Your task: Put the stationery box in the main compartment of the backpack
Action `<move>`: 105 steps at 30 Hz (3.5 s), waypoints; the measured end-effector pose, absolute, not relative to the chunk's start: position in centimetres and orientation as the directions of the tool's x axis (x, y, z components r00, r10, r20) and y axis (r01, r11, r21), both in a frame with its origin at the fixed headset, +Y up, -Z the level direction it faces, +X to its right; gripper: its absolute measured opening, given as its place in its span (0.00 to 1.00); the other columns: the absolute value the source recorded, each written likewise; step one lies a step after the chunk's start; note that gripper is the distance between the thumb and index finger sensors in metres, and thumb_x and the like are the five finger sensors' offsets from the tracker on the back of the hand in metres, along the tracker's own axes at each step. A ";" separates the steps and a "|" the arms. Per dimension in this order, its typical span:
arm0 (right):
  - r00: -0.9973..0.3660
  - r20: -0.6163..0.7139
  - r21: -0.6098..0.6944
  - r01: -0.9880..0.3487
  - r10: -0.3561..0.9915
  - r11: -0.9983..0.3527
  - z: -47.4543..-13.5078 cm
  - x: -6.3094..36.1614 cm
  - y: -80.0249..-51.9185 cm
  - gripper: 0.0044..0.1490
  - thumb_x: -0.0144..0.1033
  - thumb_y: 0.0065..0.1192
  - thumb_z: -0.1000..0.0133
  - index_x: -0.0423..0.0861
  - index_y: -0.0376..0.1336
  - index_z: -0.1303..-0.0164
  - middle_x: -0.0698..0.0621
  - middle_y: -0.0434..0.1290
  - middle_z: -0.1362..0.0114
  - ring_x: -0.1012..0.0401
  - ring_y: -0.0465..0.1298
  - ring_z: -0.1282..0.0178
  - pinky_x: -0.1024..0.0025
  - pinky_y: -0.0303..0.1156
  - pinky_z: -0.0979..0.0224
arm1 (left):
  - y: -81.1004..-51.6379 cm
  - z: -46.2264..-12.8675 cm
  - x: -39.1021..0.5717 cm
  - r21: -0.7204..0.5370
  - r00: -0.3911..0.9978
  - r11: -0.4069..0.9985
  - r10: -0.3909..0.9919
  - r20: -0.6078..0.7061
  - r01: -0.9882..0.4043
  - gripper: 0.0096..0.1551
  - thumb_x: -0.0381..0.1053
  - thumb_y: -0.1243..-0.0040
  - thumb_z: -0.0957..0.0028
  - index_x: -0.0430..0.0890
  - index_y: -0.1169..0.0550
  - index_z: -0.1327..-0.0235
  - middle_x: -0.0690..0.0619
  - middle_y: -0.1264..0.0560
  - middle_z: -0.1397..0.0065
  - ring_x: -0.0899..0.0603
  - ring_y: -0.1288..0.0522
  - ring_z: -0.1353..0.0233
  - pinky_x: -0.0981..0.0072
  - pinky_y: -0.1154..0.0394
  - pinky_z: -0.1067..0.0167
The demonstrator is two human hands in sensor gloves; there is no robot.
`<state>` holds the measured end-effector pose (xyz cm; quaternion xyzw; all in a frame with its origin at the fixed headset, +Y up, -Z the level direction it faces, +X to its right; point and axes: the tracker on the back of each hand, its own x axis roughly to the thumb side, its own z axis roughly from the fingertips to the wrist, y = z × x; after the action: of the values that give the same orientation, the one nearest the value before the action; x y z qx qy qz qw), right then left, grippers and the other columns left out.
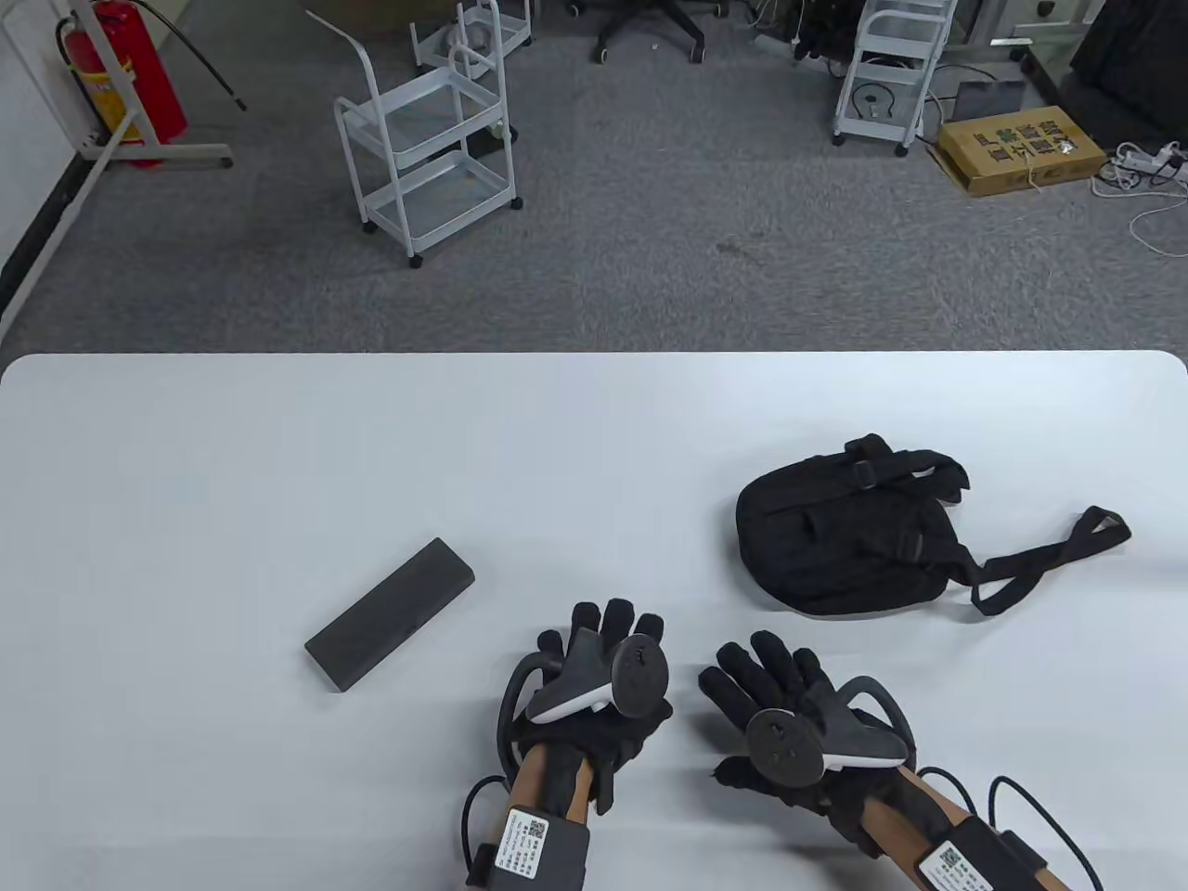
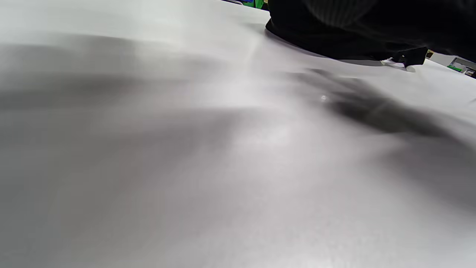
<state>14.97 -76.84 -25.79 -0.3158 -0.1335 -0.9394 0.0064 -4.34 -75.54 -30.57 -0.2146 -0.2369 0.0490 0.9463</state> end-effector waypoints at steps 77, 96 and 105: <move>-0.807 0.142 -0.359 -0.581 0.573 -0.730 -33.5 28.7 -64.9 0.31 0.34 0.54 0.37 0.55 0.57 0.21 0.49 0.59 0.19 0.36 0.54 0.12 0.29 0.47 0.15 | -75.8 -31.4 -6.2 -0.441 0.895 0.891 0.282 0.347 -0.109 0.51 0.60 0.57 0.41 0.43 0.66 0.19 0.34 0.71 0.17 0.20 0.70 0.21 0.14 0.63 0.35; -0.307 0.455 0.141 -0.902 0.836 -0.408 -31.6 28.0 -61.6 0.30 0.32 0.56 0.37 0.54 0.61 0.22 0.43 0.56 0.16 0.29 0.50 0.13 0.27 0.46 0.18 | -72.4 -32.5 -8.7 -0.115 0.758 0.816 0.570 0.316 -0.566 0.40 0.49 0.54 0.39 0.42 0.52 0.16 0.38 0.50 0.14 0.19 0.50 0.20 0.15 0.50 0.35; -0.160 0.465 0.352 -0.869 0.871 -0.347 -31.5 26.3 -61.9 0.30 0.32 0.56 0.37 0.54 0.61 0.22 0.44 0.57 0.15 0.30 0.50 0.12 0.26 0.46 0.17 | -69.7 -32.4 -9.1 -0.121 0.463 0.577 0.749 0.474 -0.808 0.39 0.46 0.42 0.43 0.49 0.42 0.19 0.43 0.42 0.15 0.23 0.43 0.20 0.17 0.44 0.34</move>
<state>26.27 -61.86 -31.53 -0.3062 -0.0011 -0.7614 -0.5714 -9.13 -69.67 -32.42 0.0601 -0.2455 0.4562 0.8532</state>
